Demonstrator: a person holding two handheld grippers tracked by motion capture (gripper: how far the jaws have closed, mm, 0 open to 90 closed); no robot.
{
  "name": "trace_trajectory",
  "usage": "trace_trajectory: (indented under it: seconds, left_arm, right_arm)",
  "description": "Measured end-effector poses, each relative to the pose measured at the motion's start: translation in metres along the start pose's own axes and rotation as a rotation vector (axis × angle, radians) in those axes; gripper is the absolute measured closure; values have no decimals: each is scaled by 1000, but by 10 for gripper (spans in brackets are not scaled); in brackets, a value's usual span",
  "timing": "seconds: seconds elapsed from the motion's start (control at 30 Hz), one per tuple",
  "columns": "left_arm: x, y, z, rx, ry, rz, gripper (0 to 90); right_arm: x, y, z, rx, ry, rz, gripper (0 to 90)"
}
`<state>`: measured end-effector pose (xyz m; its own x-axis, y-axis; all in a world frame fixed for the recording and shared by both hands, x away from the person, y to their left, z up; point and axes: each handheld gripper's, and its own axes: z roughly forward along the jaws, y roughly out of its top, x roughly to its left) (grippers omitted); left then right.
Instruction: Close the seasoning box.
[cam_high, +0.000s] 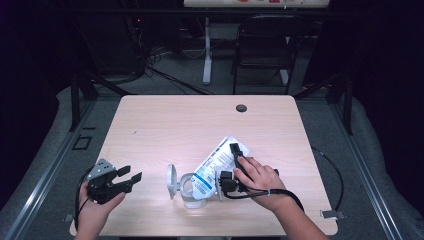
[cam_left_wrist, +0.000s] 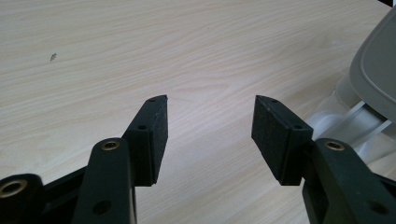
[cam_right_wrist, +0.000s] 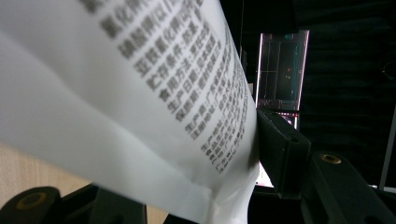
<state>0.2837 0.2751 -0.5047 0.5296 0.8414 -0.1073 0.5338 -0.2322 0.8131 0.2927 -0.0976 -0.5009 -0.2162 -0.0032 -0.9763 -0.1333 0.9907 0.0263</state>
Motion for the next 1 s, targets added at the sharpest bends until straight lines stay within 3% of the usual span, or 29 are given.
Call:
trace_trajectory:
  seconds: [1.0]
  left_arm:
    - [0,0,0,0,0,1,466]
  right_arm:
    - [-2,1,-1,-4,-7,-13,503]
